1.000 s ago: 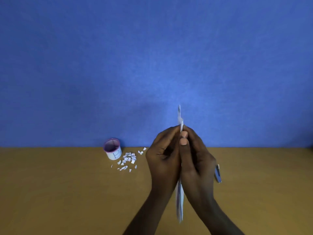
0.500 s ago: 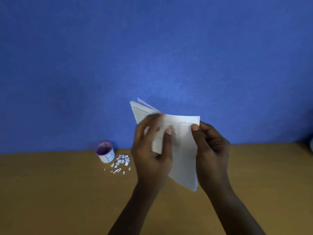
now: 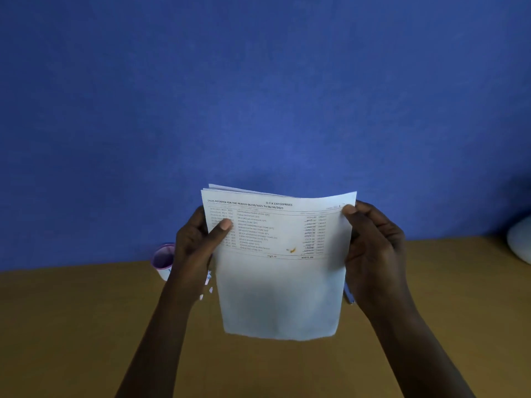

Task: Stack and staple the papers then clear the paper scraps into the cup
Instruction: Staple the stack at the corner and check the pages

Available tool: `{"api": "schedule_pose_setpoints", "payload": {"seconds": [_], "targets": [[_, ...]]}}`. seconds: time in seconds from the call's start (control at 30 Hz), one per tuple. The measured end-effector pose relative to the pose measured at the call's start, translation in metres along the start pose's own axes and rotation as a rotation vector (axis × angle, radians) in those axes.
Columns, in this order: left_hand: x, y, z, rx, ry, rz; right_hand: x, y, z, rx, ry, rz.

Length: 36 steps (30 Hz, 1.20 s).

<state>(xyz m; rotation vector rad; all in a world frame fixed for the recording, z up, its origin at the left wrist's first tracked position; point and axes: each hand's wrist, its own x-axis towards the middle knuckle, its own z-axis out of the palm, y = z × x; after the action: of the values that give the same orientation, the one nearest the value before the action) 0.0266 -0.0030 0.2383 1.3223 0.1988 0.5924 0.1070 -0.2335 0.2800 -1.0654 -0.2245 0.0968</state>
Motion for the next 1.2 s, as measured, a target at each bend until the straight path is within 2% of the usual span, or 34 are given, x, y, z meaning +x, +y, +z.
{"api": "schedule_pose_setpoints", "payload": {"seconds": [0.27,0.4,0.8,1.0,1.2], "targets": [[-0.01,-0.001,0.012,0.159,0.177,0.084,0.004,0.007,-0.006,-0.058,0.054,-0.005],[-0.014,-0.002,0.016,0.199,0.197,0.108,0.006,0.01,-0.007,-0.137,0.072,-0.043],[-0.018,-0.01,0.012,0.197,0.236,0.108,0.005,0.015,-0.007,-0.112,0.089,-0.021],[-0.02,-0.012,0.013,0.241,0.251,0.111,0.006,0.019,-0.007,-0.191,0.107,-0.079],[-0.019,-0.013,0.013,0.255,0.262,0.114,0.009,0.021,-0.008,-0.165,0.086,-0.096]]}}
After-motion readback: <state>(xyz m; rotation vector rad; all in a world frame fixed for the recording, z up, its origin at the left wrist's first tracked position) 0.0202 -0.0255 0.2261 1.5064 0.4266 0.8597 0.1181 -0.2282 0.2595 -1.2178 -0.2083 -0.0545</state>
